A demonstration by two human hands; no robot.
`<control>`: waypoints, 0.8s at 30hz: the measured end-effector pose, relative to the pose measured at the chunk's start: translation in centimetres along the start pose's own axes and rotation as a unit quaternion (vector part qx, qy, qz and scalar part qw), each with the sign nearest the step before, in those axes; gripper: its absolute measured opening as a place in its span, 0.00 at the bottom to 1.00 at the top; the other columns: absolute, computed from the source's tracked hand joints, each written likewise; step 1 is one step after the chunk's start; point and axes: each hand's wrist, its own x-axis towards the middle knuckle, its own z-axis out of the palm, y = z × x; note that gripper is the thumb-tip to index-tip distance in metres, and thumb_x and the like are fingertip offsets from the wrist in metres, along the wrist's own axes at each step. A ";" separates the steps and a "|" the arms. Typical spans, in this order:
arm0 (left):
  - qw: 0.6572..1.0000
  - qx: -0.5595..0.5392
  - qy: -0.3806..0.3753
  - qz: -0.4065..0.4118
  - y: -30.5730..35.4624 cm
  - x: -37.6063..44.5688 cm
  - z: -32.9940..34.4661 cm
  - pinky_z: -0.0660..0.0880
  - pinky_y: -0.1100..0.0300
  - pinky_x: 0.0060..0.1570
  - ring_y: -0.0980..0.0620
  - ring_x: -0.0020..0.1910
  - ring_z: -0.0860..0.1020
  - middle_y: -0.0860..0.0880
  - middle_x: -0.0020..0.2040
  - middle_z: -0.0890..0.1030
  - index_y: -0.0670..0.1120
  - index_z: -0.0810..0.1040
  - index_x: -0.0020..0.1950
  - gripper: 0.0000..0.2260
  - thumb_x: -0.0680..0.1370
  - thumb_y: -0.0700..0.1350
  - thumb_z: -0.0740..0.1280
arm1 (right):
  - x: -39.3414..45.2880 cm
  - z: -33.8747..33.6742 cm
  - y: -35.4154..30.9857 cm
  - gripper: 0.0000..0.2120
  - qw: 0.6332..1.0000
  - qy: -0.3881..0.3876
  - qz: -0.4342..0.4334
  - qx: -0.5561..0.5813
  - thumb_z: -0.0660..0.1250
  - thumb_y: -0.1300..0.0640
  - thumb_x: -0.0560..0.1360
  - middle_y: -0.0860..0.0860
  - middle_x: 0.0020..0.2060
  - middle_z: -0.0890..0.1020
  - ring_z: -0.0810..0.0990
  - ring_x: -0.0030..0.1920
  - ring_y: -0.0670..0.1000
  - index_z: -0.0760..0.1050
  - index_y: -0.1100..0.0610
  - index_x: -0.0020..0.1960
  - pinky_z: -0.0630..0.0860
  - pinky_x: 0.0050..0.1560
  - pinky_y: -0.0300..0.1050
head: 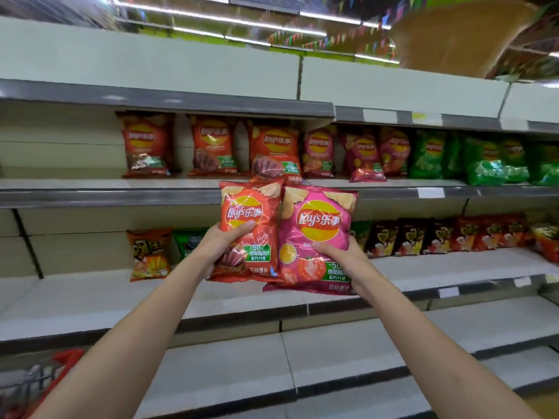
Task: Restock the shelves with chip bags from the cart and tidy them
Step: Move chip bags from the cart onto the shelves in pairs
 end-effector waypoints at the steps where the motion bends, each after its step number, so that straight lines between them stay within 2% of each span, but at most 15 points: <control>1: 1.000 -0.003 0.011 0.003 0.6 0.1 -1.1 0.80 0.49 0.50 0.45 0.46 0.84 0.44 0.49 0.84 0.47 0.74 0.58 0.29 0.62 0.56 0.75 | 0.6 1.1 -0.5 0.28 1.000 -0.012 -0.002 -0.001 0.76 0.53 0.68 0.52 0.49 0.82 0.83 0.44 0.51 0.65 0.52 0.63 0.79 0.37 0.43; 4: 0.999 -0.013 0.044 0.019 2.1 0.7 -4.7 0.80 0.55 0.40 0.48 0.40 0.84 0.45 0.45 0.85 0.45 0.76 0.57 0.21 0.68 0.52 0.75 | 2.4 4.6 -2.0 0.30 0.999 -0.047 -0.015 0.001 0.77 0.52 0.67 0.53 0.51 0.83 0.84 0.46 0.53 0.68 0.54 0.64 0.81 0.40 0.46; 6: 0.998 -0.014 0.059 0.029 3.3 1.4 -7.3 0.79 0.57 0.37 0.49 0.38 0.84 0.46 0.43 0.85 0.45 0.76 0.54 0.18 0.70 0.52 0.74 | 3.7 7.1 -3.1 0.28 0.998 -0.062 -0.026 0.004 0.77 0.53 0.66 0.54 0.50 0.84 0.85 0.45 0.54 0.70 0.54 0.62 0.82 0.42 0.48; 11: 0.996 -0.006 0.085 0.039 6.3 4.0 -13.8 0.79 0.54 0.43 0.47 0.41 0.84 0.46 0.43 0.85 0.46 0.76 0.54 0.21 0.67 0.56 0.74 | 7.5 13.5 -5.8 0.22 0.995 -0.083 -0.058 0.002 0.76 0.52 0.68 0.52 0.48 0.84 0.85 0.44 0.52 0.72 0.52 0.58 0.81 0.41 0.45; 13: 0.996 -0.004 0.086 0.038 7.6 5.2 -16.3 0.80 0.53 0.43 0.47 0.41 0.84 0.45 0.45 0.85 0.45 0.76 0.56 0.27 0.63 0.57 0.75 | 9.2 16.0 -6.9 0.18 0.994 -0.085 -0.068 -0.004 0.76 0.51 0.68 0.52 0.47 0.84 0.85 0.45 0.53 0.74 0.50 0.54 0.81 0.45 0.48; 15: 0.995 -0.005 0.090 0.041 8.8 6.6 -18.8 0.80 0.54 0.40 0.47 0.39 0.84 0.44 0.44 0.86 0.43 0.76 0.58 0.31 0.61 0.58 0.75 | 10.8 18.4 -8.1 0.19 0.994 -0.086 -0.069 -0.007 0.76 0.50 0.68 0.54 0.48 0.84 0.85 0.46 0.55 0.74 0.52 0.54 0.81 0.50 0.52; 19: 0.993 0.000 0.109 0.046 10.7 10.1 -23.3 0.81 0.55 0.37 0.49 0.33 0.84 0.45 0.38 0.85 0.44 0.77 0.53 0.21 0.68 0.55 0.75 | 13.7 22.0 -9.8 0.16 0.994 -0.081 -0.069 -0.009 0.76 0.49 0.69 0.55 0.47 0.85 0.85 0.45 0.56 0.74 0.51 0.52 0.82 0.48 0.52; 22: 0.991 0.015 0.131 0.033 11.4 12.8 -26.1 0.80 0.55 0.36 0.48 0.33 0.83 0.44 0.39 0.85 0.44 0.75 0.50 0.19 0.69 0.55 0.75 | 15.8 23.6 -10.7 0.22 0.994 -0.084 -0.066 -0.005 0.76 0.48 0.68 0.55 0.47 0.85 0.85 0.44 0.55 0.75 0.54 0.58 0.82 0.45 0.49; 24: 0.990 0.031 0.135 0.025 11.4 14.6 -27.5 0.80 0.55 0.36 0.47 0.37 0.83 0.43 0.43 0.84 0.43 0.75 0.54 0.25 0.66 0.56 0.76 | 17.0 24.4 -11.1 0.26 0.994 -0.086 -0.062 -0.010 0.76 0.47 0.68 0.55 0.47 0.85 0.85 0.44 0.55 0.74 0.55 0.62 0.82 0.45 0.49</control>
